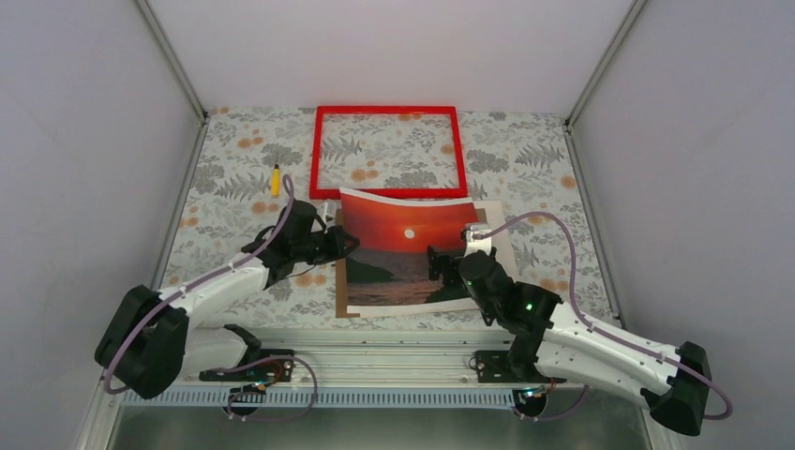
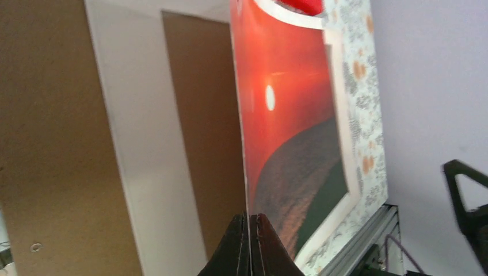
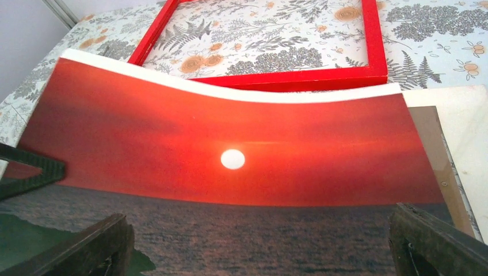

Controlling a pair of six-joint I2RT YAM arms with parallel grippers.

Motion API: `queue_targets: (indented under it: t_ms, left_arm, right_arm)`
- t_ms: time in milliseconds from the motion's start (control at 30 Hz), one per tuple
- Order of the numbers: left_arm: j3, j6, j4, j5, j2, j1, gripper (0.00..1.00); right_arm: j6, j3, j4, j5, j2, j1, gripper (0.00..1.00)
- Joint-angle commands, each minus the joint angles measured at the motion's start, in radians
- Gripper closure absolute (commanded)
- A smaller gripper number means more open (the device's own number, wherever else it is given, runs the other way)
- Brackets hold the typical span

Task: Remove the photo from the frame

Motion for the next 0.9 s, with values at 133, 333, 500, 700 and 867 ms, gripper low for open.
queue_targets:
  t_ms: [133, 333, 500, 700, 867]
  left_arm:
    - [-0.074, 0.066, 0.105, 0.038, 0.118, 0.037, 0.98]
    - [-0.077, 0.109, 0.122, 0.024, 0.179, 0.063, 0.97]
    - [-0.056, 0.155, 0.091, 0.015, 0.213, 0.095, 0.85]
    - [-0.037, 0.195, 0.022, -0.055, 0.21, 0.112, 0.61]
    - [-0.028, 0.21, -0.052, -0.132, 0.15, 0.128, 0.35]
  right_arm:
    - [0.011, -0.024, 0.041, 0.011, 0.026, 0.005, 0.0]
    - [0.009, -0.022, 0.064, 0.007, 0.068, 0.005, 0.0]
    - [0.001, -0.015, 0.078, 0.001, 0.107, 0.005, 0.0]
    - [-0.049, 0.005, 0.125, -0.004, 0.183, 0.002, 0.0]
    - [-0.108, 0.063, 0.156, -0.07, 0.284, -0.058, 0.0]
